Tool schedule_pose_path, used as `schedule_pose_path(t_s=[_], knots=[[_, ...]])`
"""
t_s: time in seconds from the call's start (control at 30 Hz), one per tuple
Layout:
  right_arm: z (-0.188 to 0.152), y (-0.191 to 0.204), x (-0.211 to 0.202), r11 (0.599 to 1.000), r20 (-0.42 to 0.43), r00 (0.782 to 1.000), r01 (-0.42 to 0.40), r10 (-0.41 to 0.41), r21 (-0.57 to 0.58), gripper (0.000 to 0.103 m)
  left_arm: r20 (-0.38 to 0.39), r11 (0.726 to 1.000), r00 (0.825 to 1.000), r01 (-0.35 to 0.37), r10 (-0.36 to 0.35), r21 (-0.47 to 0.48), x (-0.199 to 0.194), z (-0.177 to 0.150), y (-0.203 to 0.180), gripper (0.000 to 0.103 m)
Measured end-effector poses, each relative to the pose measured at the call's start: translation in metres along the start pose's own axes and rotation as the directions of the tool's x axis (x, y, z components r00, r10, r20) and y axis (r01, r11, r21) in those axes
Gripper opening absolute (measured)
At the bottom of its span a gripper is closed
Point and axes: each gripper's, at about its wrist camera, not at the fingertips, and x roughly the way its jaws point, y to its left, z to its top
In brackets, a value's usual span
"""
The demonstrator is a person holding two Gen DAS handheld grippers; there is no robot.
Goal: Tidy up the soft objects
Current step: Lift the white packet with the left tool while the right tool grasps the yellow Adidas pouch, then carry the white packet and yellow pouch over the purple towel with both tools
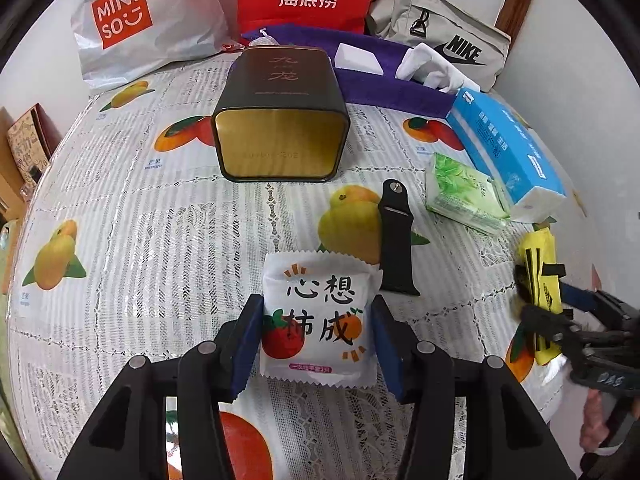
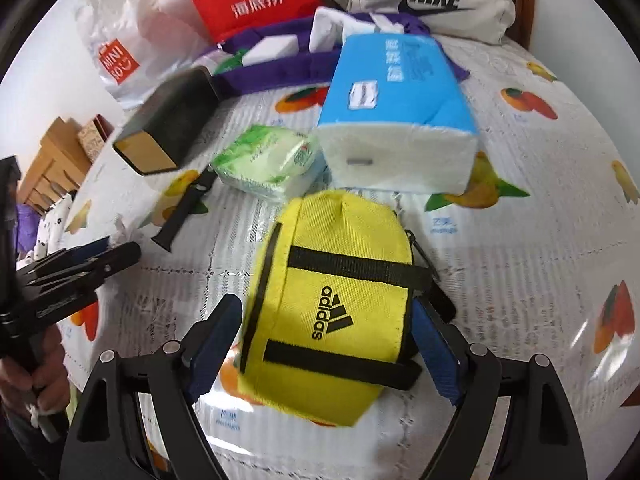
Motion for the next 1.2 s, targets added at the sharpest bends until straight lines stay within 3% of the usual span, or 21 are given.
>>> schedule_pose_path(t_s=[0.2,0.43,0.5,0.77,1.2], knots=[[-0.006,0.016,0.010,0.985,0.043,0.993,0.118,-0.113,-0.124,0.087,0.010,1.000,1.000,-0.013,0.013,-0.002,0.001,-0.001,-0.003,0.053],[-0.011,-0.001,0.003,0.983,0.064,0.995,0.090,-0.081,-0.158,0.079,0.034,0.996,0.996,-0.088,0.087,0.035,0.003,-0.005,-0.013,0.050],[-0.012,-0.007,0.001,0.982,0.068,0.994,0.094,-0.084,-0.162,0.078,0.038,0.995,0.995,-0.091,0.090,0.029,0.003,-0.004,-0.012,0.043],[-0.011,-0.024,-0.006,0.982,0.070,0.995,0.077,-0.066,-0.175,0.074,0.033,0.998,0.997,-0.063,0.064,-0.014,-0.002,-0.001,-0.007,0.037],[-0.002,-0.028,-0.025,0.978,0.077,0.997,0.023,-0.007,-0.206,0.073,0.057,0.996,0.996,-0.062,0.065,-0.061,-0.022,0.020,-0.004,0.036]])
